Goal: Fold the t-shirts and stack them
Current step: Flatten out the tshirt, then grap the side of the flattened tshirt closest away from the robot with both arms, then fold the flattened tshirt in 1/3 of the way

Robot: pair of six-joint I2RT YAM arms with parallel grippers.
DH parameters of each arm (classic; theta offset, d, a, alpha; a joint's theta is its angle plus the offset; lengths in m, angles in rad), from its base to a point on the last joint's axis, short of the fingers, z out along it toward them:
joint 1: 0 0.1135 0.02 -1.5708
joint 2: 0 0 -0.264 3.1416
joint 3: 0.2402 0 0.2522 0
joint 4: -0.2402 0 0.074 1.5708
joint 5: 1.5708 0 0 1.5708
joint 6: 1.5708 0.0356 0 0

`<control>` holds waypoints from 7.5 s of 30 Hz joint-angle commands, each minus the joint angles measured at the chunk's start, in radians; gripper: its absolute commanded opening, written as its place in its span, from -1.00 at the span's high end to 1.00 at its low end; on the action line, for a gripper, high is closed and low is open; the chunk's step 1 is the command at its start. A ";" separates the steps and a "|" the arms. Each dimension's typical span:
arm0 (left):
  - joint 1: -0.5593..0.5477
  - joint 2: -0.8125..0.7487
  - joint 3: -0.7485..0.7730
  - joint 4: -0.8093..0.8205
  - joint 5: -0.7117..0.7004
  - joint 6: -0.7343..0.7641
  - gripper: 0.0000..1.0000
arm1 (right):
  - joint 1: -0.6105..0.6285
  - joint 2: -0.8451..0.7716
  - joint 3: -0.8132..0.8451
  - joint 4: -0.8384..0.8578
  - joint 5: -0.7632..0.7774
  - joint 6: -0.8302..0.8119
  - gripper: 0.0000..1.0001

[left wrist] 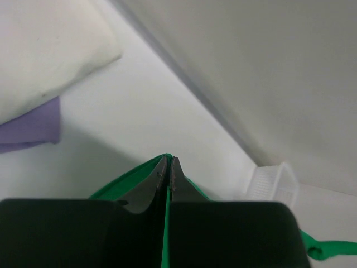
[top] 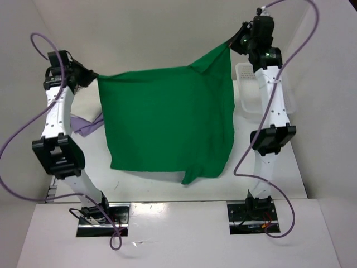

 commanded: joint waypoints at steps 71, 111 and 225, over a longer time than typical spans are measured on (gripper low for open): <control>0.044 -0.093 -0.757 0.142 0.055 0.043 1.00 | -0.119 -0.420 -1.338 0.293 -0.098 0.141 1.00; 0.055 -0.078 -1.004 0.245 0.153 0.080 0.14 | -0.119 -0.579 -1.705 0.356 0.052 0.120 0.14; 0.043 -0.506 -1.041 -0.020 0.376 0.219 0.68 | -0.041 -0.627 -1.611 0.270 -0.170 0.162 1.00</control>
